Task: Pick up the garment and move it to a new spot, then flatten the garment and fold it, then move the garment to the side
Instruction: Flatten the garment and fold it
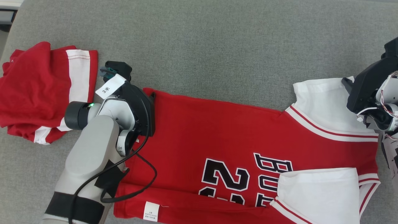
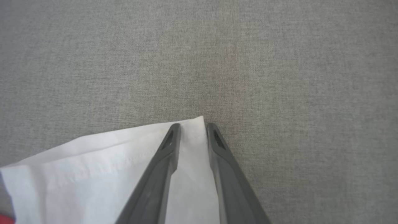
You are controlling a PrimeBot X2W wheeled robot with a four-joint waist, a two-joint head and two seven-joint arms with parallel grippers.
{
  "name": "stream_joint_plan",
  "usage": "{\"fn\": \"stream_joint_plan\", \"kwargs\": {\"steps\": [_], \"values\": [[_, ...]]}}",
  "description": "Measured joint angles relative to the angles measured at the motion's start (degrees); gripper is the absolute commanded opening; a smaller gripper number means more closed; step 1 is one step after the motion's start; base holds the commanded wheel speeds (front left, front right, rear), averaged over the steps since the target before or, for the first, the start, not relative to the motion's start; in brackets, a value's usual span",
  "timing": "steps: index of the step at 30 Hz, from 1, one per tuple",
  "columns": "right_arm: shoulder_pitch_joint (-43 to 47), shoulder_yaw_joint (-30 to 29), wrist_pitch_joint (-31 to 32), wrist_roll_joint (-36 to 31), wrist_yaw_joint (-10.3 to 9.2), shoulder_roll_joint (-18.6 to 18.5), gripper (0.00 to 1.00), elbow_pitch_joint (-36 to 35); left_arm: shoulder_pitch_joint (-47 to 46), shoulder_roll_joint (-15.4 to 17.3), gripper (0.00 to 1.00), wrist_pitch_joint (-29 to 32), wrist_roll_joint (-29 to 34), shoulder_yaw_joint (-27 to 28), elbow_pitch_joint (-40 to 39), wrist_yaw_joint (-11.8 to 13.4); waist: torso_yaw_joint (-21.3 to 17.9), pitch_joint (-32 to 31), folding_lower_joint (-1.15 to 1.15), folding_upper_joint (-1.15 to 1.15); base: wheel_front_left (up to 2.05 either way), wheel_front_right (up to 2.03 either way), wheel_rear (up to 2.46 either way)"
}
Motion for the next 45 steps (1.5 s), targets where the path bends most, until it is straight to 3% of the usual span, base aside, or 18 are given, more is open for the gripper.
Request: {"fn": "stream_joint_plan", "kwargs": {"steps": [11,18,20,22,23,25,26,28,39,45], "values": [[-0.4,0.2,0.7,-0.1,-0.47,0.0,0.47,1.4,-1.3,0.0,1.0,0.0,-1.6,-0.1,1.6,-0.5,-0.3,-0.3,0.0,0.0,0.0,0.0,0.0],[-0.4,0.5,1.3,-0.1,-0.89,0.4,0.43,2.2,-1.6,-0.1,0.98,0.3,-3.2,-0.8,2.2,-2.0,-0.8,-0.8,0.0,0.0,0.0,0.0,0.0],[-0.4,0.6,1.3,-0.1,-0.89,0.4,0.39,2.2,-1.6,-0.1,0.88,0.3,-3.5,-0.9,2.2,-2.0,-0.9,-0.9,0.0,0.0,0.0,0.0,0.0],[-0.4,0.7,1.3,-0.1,-0.89,0.6,0.29,2.3,-1.6,-0.1,0.49,0.3,-3.5,-1.1,2.4,-2.0,-1.0,-0.9,0.0,0.0,0.0,0.0,0.0],[-0.5,0.8,1.3,-0.1,-0.89,0.7,0.18,2.4,-1.6,-0.2,0.44,0.3,-3.5,-1.1,2.4,-2.0,-1.0,-0.9,0.0,0.0,0.0,0.0,0.0],[-0.8,0.9,1.3,-0.1,-0.89,0.7,0.09,2.8,-2.0,-0.2,0.31,0.2,-3.5,-1.2,2.6,-2.0,-1.0,-1.0,0.0,0.0,0.0,0.0,0.0],[-1.0,0.9,1.3,-0.1,-0.89,0.7,0.0,3.0,-2.2,-0.2,0.19,0.2,-3.6,-1.3,2.7,-2.0,-1.1,-1.0,0.0,0.0,0.0,0.0,0.0],[-1.2,0.8,1.3,-0.1,-0.9,0.8,0.0,3.3,-2.3,-0.2,0.0,0.2,-4.0,-1.8,2.7,-2.0,-1.1,-1.1,0.0,0.0,0.0,0.0,0.0],[-1.4,0.4,-0.3,0.0,-0.88,0.9,0.0,3.6,-2.3,-0.3,0.0,-2.3,-4.8,-2.6,3.2,-1.2,-1.1,-1.5,0.0,0.0,0.0,0.0,0.0],[-1.1,-1.1,-2.2,2.1,0.56,1.4,0.0,3.7,-2.1,-0.3,0.0,-5.2,-6.6,-2.9,3.1,-1.2,-1.0,-2.8,0.0,0.0,0.0,0.0,0.0]]}}
